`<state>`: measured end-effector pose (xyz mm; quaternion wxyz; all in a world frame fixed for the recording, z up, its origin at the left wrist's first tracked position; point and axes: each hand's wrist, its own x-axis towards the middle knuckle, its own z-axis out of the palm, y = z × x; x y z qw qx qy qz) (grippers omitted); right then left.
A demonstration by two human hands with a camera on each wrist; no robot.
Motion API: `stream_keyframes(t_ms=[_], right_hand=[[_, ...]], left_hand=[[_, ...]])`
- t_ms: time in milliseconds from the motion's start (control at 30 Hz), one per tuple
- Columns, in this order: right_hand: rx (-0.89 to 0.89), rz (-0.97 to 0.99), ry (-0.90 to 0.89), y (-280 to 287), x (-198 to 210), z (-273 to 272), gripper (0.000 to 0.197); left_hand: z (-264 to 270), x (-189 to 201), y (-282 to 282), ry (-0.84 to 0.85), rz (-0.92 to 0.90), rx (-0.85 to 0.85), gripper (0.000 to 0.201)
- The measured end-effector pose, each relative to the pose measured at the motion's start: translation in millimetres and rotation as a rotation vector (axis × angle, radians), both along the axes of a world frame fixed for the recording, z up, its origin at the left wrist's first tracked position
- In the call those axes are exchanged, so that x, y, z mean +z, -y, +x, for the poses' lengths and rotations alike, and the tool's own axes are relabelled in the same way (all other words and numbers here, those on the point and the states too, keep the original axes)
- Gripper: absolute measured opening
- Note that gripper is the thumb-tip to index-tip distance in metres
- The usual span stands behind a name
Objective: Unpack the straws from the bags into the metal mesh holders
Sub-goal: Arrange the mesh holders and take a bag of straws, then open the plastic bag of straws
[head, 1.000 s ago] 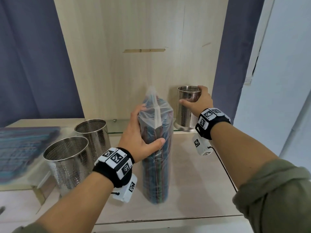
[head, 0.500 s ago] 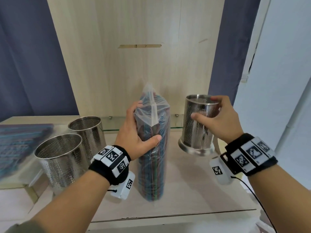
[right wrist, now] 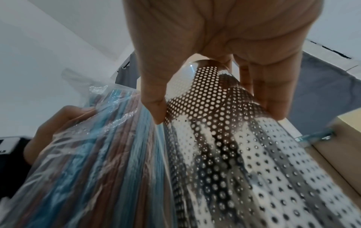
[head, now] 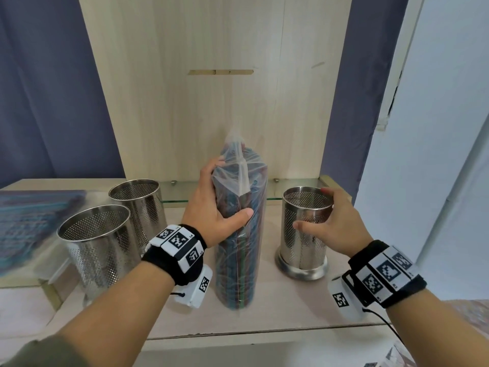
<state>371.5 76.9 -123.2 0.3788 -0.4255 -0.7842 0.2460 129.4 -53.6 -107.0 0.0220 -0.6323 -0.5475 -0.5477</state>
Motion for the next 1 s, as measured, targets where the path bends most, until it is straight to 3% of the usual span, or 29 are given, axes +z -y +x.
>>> stream_keyframes(t_ms=[367,433,533,700,867,1000], right_hand=[[0.073,-0.042,0.028,2.3,-6.2,7.3,0.114],[0.038,0.05,0.089,9.0,-0.3,6.9,0.119],[0.05,0.298,0.037,28.1,22.7,1.1,0.092],[0.26,0.336,-0.039,46.5,69.3,-25.4,0.032],[0.393,0.248,0.014,46.5,93.0,-59.4,0.02],[0.388,0.23,0.019,47.4,92.7,-69.6,0.012]], left_hand=[[-0.2,-0.1,1.8,-0.005,-0.015,-0.002,0.097],[-0.1,0.1,2.3,0.004,-0.02,-0.008,0.097],[-0.2,-0.8,2.3,0.009,-0.029,-0.02,0.097],[0.0,1.8,4.8,-0.03,-0.059,-0.029,0.1],[-3.0,12.2,13.0,-0.062,-0.053,-0.161,0.091],[0.9,37.2,21.7,0.05,0.024,0.071,0.074]])
